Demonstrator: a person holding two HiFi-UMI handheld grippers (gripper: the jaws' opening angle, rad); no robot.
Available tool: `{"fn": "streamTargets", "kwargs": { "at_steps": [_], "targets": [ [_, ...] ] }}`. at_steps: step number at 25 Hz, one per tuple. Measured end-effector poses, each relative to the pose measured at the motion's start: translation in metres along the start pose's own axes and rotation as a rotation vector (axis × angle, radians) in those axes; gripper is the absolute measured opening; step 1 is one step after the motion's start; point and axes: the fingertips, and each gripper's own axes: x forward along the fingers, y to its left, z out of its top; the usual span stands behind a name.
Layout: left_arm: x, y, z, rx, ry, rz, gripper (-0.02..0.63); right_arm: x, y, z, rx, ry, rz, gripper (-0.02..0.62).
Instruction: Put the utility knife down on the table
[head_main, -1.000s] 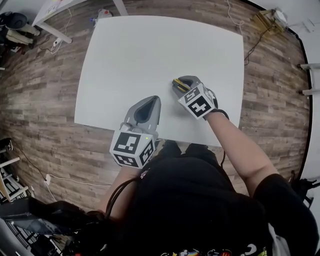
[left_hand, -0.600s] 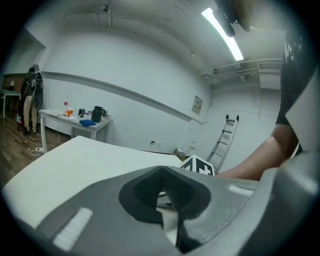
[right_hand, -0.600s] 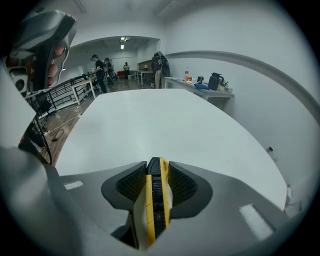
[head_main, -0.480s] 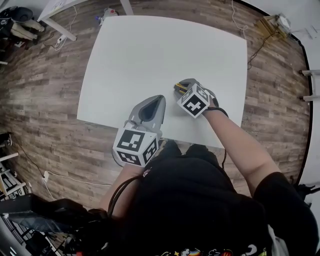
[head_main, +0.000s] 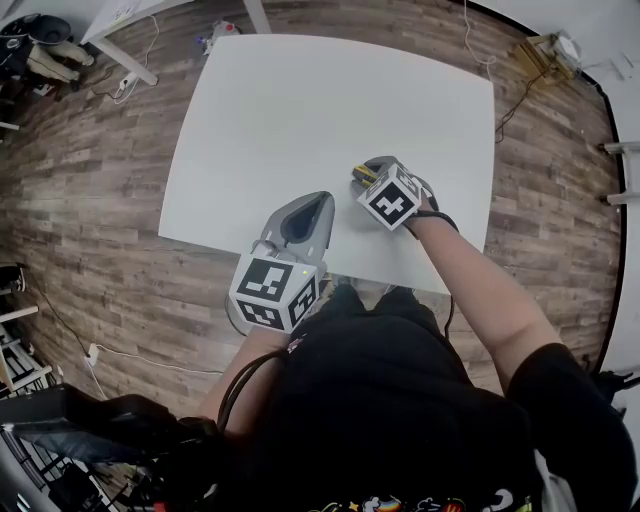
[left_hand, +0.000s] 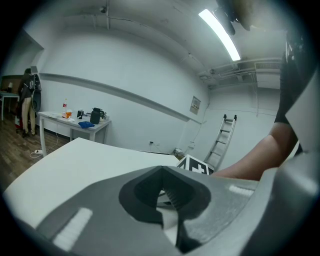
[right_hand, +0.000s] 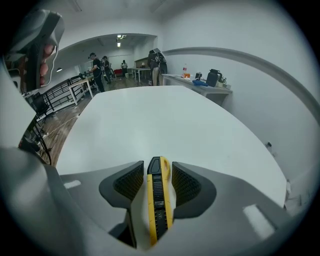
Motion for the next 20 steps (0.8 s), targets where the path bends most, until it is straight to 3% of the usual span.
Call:
{"fn": "streamTargets", "kwargs": {
  "at_steps": [6, 10, 11, 13, 18, 20],
  "targets": [
    [-0.007, -0.004, 0.002, 0.010, -0.004, -0.008, 0.002, -0.018, 0.000, 0.003, 0.050, -0.055, -0.013, 0.222],
    [-0.009, -0.003, 0.006, 0.013, -0.009, -0.025, 0.002, -0.048, -0.003, 0.014, 0.170, -0.165, -0.018, 0.202],
    [-0.009, -0.005, 0.007, 0.017, -0.008, -0.030, 0.002, -0.061, -0.006, 0.015, 0.202, -0.204, -0.034, 0.172],
    [-0.006, -0.011, 0.007, 0.025, -0.008, -0.044, 0.002, -0.092, -0.014, 0.015, 0.259, -0.298, -0.077, 0.027],
    [0.004, -0.034, 0.012, 0.047, -0.006, -0.089, 0.002, -0.206, -0.016, 0.013, 0.475, -0.650, -0.031, 0.023],
    [0.012, -0.043, 0.016, 0.061, -0.002, -0.113, 0.002, -0.249, -0.024, 0.006, 0.538, -0.738, -0.075, 0.023]
  ]
}}
